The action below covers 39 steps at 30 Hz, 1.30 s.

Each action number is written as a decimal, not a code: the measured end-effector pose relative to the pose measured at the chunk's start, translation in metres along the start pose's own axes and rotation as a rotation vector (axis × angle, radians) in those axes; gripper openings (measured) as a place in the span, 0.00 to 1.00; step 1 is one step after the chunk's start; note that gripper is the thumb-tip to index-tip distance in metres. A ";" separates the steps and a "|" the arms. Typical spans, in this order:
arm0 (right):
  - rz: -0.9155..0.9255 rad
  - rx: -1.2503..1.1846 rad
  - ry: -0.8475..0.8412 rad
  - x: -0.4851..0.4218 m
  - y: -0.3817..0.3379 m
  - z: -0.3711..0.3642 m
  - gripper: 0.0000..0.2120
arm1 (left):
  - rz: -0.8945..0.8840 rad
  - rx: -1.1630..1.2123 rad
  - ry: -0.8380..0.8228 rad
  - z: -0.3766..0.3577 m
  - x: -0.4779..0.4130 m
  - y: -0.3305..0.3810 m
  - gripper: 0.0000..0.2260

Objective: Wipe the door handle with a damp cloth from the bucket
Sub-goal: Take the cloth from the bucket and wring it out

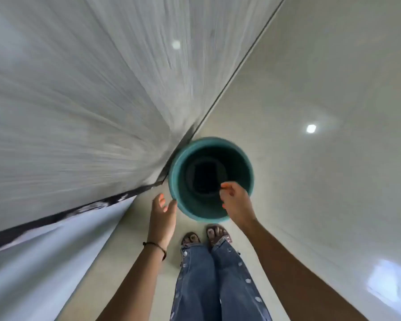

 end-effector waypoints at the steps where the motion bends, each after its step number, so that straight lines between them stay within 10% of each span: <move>1: 0.005 0.011 0.014 -0.031 0.005 -0.014 0.13 | 0.001 0.024 0.024 -0.012 -0.022 -0.011 0.23; 14: -0.295 0.158 0.116 -0.262 0.047 -0.113 0.39 | -0.105 0.219 0.216 -0.062 -0.120 -0.097 0.07; 19: -0.305 0.058 0.082 -0.262 0.054 -0.124 0.23 | -0.113 0.182 0.215 -0.062 -0.124 -0.101 0.06; 23: -0.232 -0.110 0.012 -0.202 0.033 -0.103 0.23 | -0.104 0.108 0.166 -0.056 -0.111 -0.084 0.04; 29: -0.092 -0.356 -0.214 -0.035 -0.010 -0.032 0.06 | 0.002 0.072 0.093 -0.032 -0.024 -0.017 0.25; 39: 0.209 -0.034 -0.625 0.318 -0.098 0.067 0.18 | -0.212 0.474 0.102 0.116 0.259 0.125 0.10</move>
Point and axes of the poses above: each hand's wrist, its own x-axis away from the middle knuckle, its own z-axis out of the back of the hand, y = z × x, the point moved 1 cm from there along -x, towards the middle knuckle, and after that the axes turned 10 degrees about -z, right-handed, at the moved point
